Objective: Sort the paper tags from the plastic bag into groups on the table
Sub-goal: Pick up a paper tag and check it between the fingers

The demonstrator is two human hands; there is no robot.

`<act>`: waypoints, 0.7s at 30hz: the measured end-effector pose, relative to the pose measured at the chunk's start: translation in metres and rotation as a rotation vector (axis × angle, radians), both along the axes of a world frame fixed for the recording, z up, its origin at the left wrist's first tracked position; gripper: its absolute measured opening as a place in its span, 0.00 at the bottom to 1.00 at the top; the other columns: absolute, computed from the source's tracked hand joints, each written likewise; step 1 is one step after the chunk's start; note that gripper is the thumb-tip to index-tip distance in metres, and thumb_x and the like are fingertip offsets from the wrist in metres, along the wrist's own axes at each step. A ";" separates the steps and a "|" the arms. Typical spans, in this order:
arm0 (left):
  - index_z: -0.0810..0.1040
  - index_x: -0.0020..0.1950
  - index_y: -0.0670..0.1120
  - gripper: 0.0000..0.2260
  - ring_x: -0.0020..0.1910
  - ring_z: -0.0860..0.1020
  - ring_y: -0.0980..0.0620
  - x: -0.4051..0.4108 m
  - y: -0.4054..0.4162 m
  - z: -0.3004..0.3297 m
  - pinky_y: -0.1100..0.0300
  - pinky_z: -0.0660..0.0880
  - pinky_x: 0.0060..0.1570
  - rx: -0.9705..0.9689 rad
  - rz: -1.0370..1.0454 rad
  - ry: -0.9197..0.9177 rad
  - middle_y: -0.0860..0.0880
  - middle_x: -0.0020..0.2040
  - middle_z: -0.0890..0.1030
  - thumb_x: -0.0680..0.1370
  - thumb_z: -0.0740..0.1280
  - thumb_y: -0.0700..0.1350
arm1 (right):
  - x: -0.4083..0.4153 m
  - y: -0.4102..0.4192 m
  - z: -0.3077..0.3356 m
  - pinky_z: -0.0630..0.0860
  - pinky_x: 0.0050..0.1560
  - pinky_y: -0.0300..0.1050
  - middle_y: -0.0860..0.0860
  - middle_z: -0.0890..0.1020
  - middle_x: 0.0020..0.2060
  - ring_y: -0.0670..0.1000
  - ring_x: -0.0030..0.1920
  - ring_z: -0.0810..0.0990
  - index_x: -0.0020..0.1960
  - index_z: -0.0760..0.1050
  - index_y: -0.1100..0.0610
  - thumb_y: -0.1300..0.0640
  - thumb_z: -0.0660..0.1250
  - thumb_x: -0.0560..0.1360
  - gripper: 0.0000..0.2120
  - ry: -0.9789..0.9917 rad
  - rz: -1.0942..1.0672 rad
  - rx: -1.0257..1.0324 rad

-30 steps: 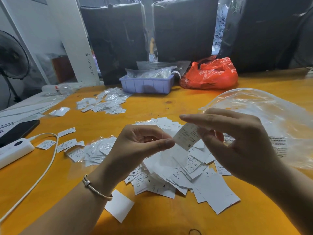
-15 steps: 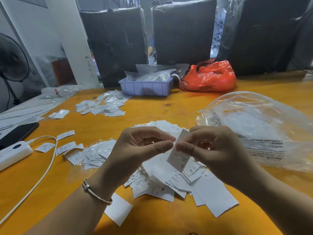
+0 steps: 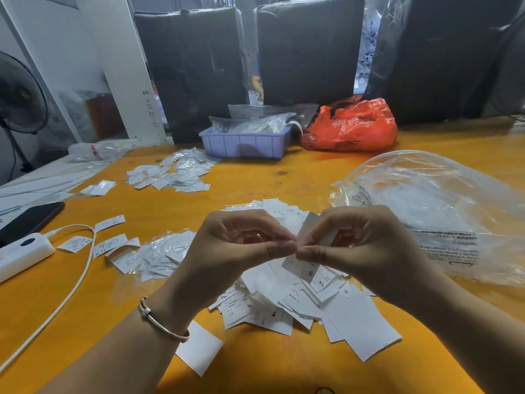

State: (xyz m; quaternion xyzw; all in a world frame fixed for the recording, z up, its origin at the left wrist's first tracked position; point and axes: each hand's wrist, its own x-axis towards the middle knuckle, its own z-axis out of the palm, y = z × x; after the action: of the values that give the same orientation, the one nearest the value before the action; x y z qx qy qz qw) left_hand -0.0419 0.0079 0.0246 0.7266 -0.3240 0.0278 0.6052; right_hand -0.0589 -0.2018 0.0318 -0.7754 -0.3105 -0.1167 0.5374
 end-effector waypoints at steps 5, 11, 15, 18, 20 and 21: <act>0.86 0.43 0.47 0.05 0.42 0.81 0.50 -0.002 0.001 0.002 0.61 0.78 0.45 -0.036 0.014 -0.001 0.50 0.40 0.84 0.69 0.77 0.44 | -0.003 -0.011 0.015 0.76 0.33 0.46 0.45 0.84 0.37 0.48 0.34 0.80 0.44 0.84 0.52 0.53 0.74 0.71 0.03 -0.140 -0.166 0.093; 0.86 0.44 0.46 0.05 0.44 0.82 0.46 -0.002 0.000 0.000 0.56 0.80 0.47 0.004 0.021 0.003 0.48 0.41 0.85 0.69 0.77 0.42 | -0.014 -0.018 0.029 0.74 0.37 0.39 0.50 0.80 0.42 0.49 0.40 0.79 0.54 0.78 0.57 0.68 0.65 0.75 0.11 -0.493 -0.226 0.138; 0.86 0.43 0.48 0.04 0.45 0.82 0.46 -0.002 -0.001 0.000 0.56 0.81 0.47 0.019 0.026 0.017 0.49 0.42 0.85 0.69 0.77 0.45 | -0.016 -0.008 0.024 0.74 0.35 0.41 0.52 0.79 0.38 0.51 0.36 0.77 0.51 0.80 0.61 0.70 0.66 0.73 0.09 -0.603 -0.213 -0.008; 0.86 0.44 0.46 0.04 0.47 0.82 0.45 -0.002 -0.001 -0.001 0.56 0.81 0.46 0.029 0.028 0.034 0.49 0.43 0.85 0.70 0.77 0.43 | -0.016 -0.006 0.020 0.73 0.34 0.40 0.51 0.79 0.36 0.51 0.34 0.76 0.50 0.81 0.62 0.68 0.66 0.74 0.08 -0.608 -0.212 -0.070; 0.86 0.44 0.45 0.05 0.48 0.83 0.46 -0.002 0.000 -0.001 0.57 0.81 0.46 0.023 0.019 0.040 0.49 0.44 0.86 0.70 0.76 0.43 | -0.015 -0.006 0.019 0.73 0.33 0.40 0.51 0.79 0.35 0.51 0.34 0.76 0.50 0.81 0.61 0.68 0.65 0.74 0.08 -0.614 -0.215 -0.094; 0.86 0.44 0.45 0.05 0.48 0.83 0.46 -0.002 0.000 0.000 0.58 0.80 0.46 0.018 0.014 0.042 0.49 0.44 0.86 0.70 0.76 0.43 | -0.015 -0.006 0.019 0.73 0.33 0.40 0.51 0.79 0.35 0.51 0.34 0.77 0.50 0.81 0.61 0.68 0.65 0.74 0.08 -0.615 -0.217 -0.100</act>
State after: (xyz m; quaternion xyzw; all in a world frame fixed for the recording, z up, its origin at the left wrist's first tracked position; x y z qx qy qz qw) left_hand -0.0441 0.0076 0.0241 0.7348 -0.3062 0.0138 0.6051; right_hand -0.0739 -0.2076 0.0507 -0.7578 -0.3791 -0.3865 0.3641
